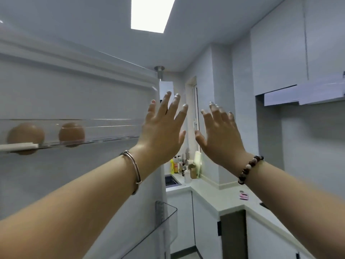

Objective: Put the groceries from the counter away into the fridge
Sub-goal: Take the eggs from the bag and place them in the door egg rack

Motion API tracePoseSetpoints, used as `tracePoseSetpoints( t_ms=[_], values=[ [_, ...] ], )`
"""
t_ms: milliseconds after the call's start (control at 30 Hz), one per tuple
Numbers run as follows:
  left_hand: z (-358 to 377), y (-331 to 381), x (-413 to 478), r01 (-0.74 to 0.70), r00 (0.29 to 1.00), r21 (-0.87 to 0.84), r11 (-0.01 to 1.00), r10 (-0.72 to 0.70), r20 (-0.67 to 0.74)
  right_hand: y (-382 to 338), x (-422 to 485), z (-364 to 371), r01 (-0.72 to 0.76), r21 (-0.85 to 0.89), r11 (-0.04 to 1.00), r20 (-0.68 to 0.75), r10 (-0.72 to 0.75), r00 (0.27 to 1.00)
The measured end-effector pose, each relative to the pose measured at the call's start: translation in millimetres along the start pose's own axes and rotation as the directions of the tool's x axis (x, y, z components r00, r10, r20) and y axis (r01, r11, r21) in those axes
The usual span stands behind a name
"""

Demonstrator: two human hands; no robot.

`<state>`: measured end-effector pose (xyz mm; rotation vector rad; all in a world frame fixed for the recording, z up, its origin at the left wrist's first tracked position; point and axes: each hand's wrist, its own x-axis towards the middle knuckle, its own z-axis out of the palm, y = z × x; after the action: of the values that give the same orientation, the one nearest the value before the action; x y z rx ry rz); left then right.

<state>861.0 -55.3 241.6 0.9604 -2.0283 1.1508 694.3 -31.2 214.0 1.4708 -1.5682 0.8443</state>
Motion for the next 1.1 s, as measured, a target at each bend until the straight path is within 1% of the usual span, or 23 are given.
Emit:
tracePoseSetpoints(
  t_ms=[133, 267, 433, 533, 667, 867, 1100],
  values=[
    [29.0, 69.5, 42.2, -0.087, 0.996, -0.121, 0.989, 0.083, -0.036, 81.5, -18.4, -6.2, -0.077, -0.125, 0.989, 0.046, 0.084, 0.995],
    [49.8, 150.3, 90.5, -0.191, 0.981, -0.247, 0.95, 0.175, -0.083, 168.6, -36.4, -15.8, -0.131, -0.286, 0.949, 0.092, 0.163, 0.982],
    [62.2, 260.8, 147.5, -0.278, 0.956, -0.359, 0.891, 0.221, -0.192, 271.4, -61.9, -35.2, -0.207, -0.496, 0.843, 0.079, 0.282, 0.956],
    [66.5, 324.3, 169.5, -0.323, 0.942, -0.444, 0.836, 0.24, -0.234, 323.7, -81.5, -48.2, -0.253, -0.591, 0.766, 0.051, 0.349, 0.936],
    [71.3, 401.9, 191.9, -0.371, 0.927, -0.54, 0.756, 0.261, -0.271, 381.7, -110.6, -65.1, -0.298, -0.665, 0.685, 0.038, 0.43, 0.902],
    [76.2, 509.1, 218.1, -0.443, 0.895, -0.618, 0.649, 0.287, -0.341, 456.9, -148.2, -83.2, -0.334, -0.754, 0.566, 0.019, 0.527, 0.85],
    [99.5, 628.8, 254.5, -0.513, 0.858, -0.693, 0.506, 0.314, -0.406, 553.9, -180.4, -77.0, -0.346, -0.824, 0.448, -0.005, 0.606, 0.795]
  ],
)
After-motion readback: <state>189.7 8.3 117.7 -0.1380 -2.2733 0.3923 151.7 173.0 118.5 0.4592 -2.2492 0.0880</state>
